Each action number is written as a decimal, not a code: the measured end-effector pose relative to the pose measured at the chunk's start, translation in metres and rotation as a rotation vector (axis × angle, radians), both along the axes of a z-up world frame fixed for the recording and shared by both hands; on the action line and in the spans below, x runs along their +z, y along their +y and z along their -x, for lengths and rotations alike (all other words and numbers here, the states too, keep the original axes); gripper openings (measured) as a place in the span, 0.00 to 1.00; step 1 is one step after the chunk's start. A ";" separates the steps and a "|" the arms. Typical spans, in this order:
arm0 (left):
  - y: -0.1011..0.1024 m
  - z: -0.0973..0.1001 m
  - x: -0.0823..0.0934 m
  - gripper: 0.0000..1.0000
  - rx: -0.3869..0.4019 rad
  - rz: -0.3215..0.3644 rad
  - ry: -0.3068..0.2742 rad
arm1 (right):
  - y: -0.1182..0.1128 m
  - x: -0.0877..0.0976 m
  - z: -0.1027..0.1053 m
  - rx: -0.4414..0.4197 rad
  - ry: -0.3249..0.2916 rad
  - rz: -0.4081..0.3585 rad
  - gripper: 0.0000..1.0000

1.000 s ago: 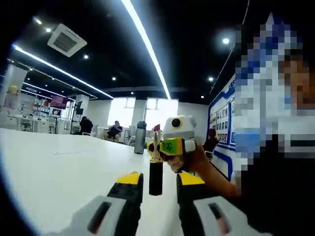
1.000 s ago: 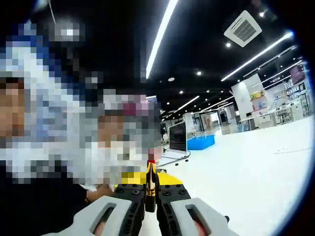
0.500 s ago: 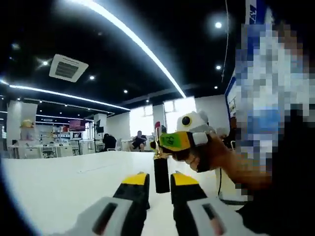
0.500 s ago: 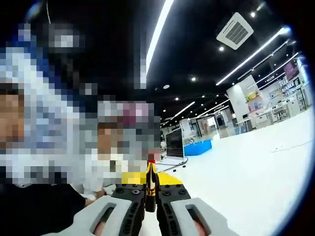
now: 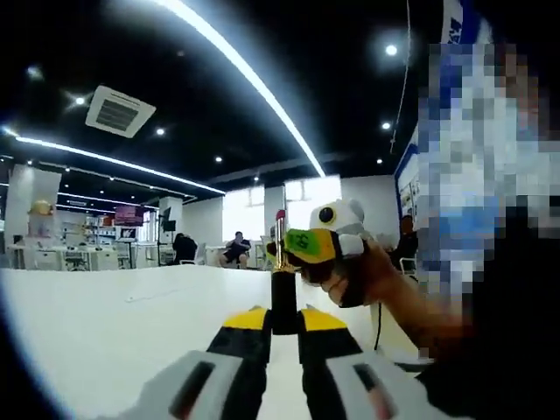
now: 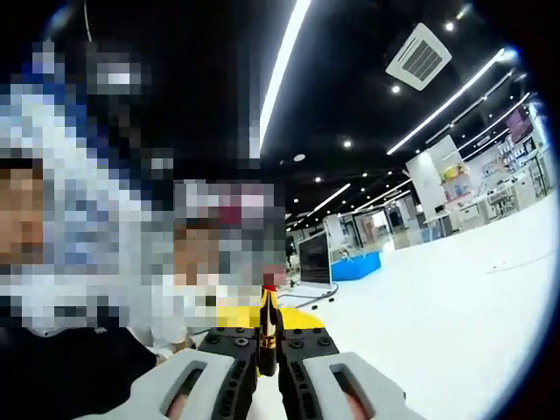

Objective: Unscrew the lipstick cap, remove the lipstick, and put the cap back on the lipstick

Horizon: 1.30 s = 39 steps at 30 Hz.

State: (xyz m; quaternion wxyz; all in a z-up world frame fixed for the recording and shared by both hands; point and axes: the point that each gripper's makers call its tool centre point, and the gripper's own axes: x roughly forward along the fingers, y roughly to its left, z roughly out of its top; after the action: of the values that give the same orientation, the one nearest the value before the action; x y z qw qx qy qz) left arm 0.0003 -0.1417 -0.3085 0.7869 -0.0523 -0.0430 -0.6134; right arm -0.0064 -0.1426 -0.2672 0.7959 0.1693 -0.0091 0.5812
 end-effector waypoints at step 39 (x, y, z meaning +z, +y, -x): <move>0.010 -0.026 0.011 0.44 0.052 0.162 -0.048 | 0.002 0.005 0.006 0.023 -0.005 -0.040 0.05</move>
State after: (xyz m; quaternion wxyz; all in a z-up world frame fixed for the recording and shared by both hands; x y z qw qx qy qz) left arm 0.0262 -0.1314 -0.2973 0.7945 -0.0997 -0.1126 -0.5883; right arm -0.0120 -0.1409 -0.2621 0.7857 0.1837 -0.0206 0.5904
